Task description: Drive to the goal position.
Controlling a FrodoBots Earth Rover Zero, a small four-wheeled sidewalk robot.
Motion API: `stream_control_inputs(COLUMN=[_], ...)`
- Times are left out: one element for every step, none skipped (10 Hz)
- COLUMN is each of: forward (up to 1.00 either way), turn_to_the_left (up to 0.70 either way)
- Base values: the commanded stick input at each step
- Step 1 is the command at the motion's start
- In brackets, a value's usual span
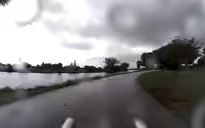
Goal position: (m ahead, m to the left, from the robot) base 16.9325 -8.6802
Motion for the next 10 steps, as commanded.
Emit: stream_control_inputs(forward=[1.0,1.0,1.0,1.0,1.0,1.0,1.0,1.0,1.0,1.0], turn_to_the_left=[-0.32,-0.26,-0.2,-0.14,-0.09,-0.09,-0.09,-0.09,-0.04,-0.03])
